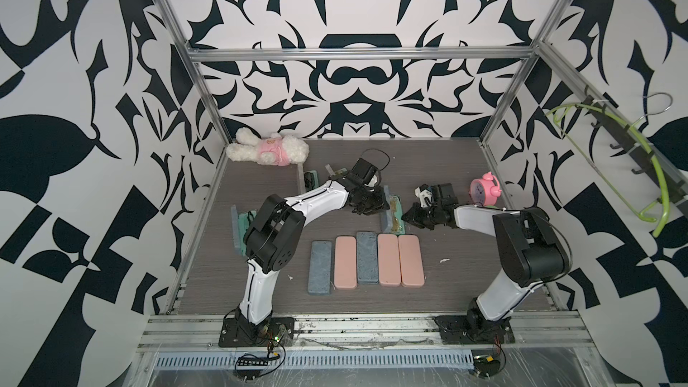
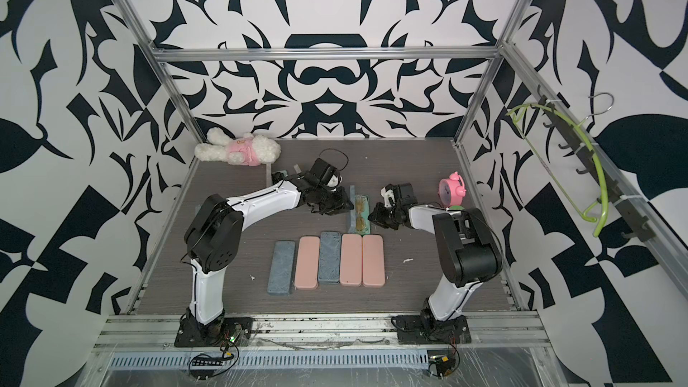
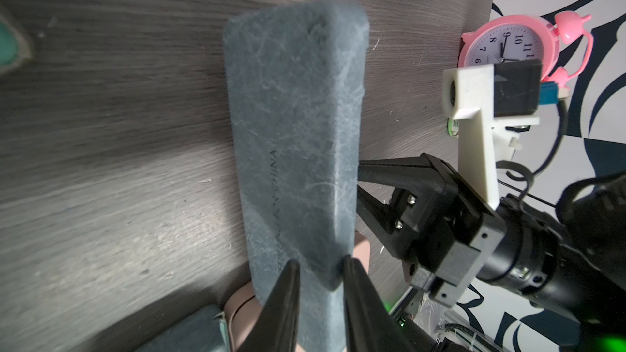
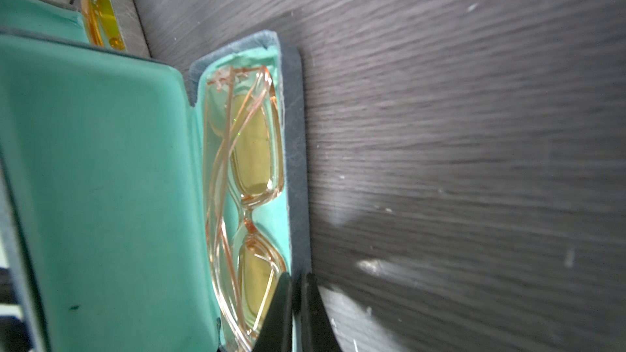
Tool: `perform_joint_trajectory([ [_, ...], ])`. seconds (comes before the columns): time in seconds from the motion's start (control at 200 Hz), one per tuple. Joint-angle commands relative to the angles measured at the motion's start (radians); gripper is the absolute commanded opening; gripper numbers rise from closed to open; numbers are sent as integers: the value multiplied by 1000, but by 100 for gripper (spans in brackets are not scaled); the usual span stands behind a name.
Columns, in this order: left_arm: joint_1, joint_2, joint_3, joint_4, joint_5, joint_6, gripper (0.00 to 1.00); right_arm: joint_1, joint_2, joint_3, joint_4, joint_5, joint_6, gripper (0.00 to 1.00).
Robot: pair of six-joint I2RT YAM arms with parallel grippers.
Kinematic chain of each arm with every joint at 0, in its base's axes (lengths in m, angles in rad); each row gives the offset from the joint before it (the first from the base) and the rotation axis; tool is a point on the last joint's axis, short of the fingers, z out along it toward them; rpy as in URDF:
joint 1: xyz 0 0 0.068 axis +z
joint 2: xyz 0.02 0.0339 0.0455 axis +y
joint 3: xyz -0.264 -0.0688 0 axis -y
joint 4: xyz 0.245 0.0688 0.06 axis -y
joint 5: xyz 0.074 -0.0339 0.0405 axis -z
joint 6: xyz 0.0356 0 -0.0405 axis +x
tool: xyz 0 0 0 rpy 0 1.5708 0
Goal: Close the glasses case
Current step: Close the glasses case at the center of the board.
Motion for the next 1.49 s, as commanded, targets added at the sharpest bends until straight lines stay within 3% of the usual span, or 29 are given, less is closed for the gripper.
perform_joint_trajectory([
  [0.0, -7, 32, 5, -40, -9, 12, 26, 1, -29, -9, -14, 5, -18, 10],
  [1.49, -31, 76, 40, -61, -4, 16, 22, 0, -19, -26, 0, 13, -12, 5],
])
